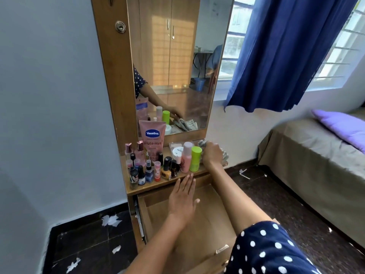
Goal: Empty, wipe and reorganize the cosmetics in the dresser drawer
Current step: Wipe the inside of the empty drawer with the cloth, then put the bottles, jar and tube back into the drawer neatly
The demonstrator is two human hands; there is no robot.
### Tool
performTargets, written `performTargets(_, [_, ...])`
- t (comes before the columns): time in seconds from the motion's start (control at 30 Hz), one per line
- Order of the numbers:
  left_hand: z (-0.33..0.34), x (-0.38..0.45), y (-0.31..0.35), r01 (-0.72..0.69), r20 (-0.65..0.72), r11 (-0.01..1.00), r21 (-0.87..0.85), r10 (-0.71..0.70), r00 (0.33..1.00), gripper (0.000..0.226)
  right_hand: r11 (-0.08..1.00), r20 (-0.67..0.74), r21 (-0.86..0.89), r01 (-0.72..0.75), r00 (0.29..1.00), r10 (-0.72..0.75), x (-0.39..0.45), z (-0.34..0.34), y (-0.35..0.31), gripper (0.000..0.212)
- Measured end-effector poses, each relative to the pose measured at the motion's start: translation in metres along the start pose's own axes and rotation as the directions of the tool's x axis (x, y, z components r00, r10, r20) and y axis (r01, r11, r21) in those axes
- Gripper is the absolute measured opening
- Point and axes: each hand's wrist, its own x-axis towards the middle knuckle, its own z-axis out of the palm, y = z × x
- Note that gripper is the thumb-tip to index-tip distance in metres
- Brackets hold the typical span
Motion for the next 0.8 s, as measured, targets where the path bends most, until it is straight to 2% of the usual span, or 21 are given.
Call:
performTargets(0.13, [0.003,0.004,-0.003,0.016,0.019,1.0,-0.005,-0.016,1.0,0.065,0.985,-0.033,0.17,-0.008,0.999,0.013,0.01,0.016,0.005,0.024])
performTargets(0.37, [0.003,0.005,-0.003,0.009,0.021,1.0,-0.024,-0.008,1.0,0.064,0.914,0.055,0.406,0.009,0.998,-0.034,0.015,0.026,0.018,0.026])
performTargets(0.43, [0.001,0.006,-0.003,0.007,0.024,0.999,-0.037,-0.006,1.0,0.064,0.891,0.02,0.454,0.022,0.999,-0.035,0.006,0.025,0.022,0.029])
performTargets(0.53, [-0.003,0.004,-0.003,-0.006,0.003,0.997,-0.072,0.006,1.0,0.063,0.851,-0.122,0.519,0.072,0.992,-0.009,-0.021,0.019,0.024,0.028])
performTargets(0.6, [-0.003,-0.004,-0.004,-0.01,-0.059,0.989,-0.147,0.001,0.998,0.065,0.828,-0.243,0.549,0.117,0.97,0.024,-0.048,0.015,0.026,0.025])
performTargets(0.67, [0.0,-0.018,-0.006,0.002,-0.151,0.957,-0.291,-0.048,0.987,0.066,0.813,-0.332,0.566,0.137,0.94,0.073,-0.079,0.014,0.029,0.022])
performTargets(0.73, [0.002,-0.038,-0.008,0.001,-0.243,0.924,-0.383,-0.101,0.965,0.058,0.797,-0.338,0.592,0.12,0.935,0.11,-0.109,0.017,0.034,0.02])
performTargets(0.8, [0.003,-0.06,-0.013,0.011,-0.335,0.908,-0.418,-0.165,0.928,0.05,0.766,-0.269,0.636,0.096,0.958,0.103,-0.139,0.022,0.034,0.019])
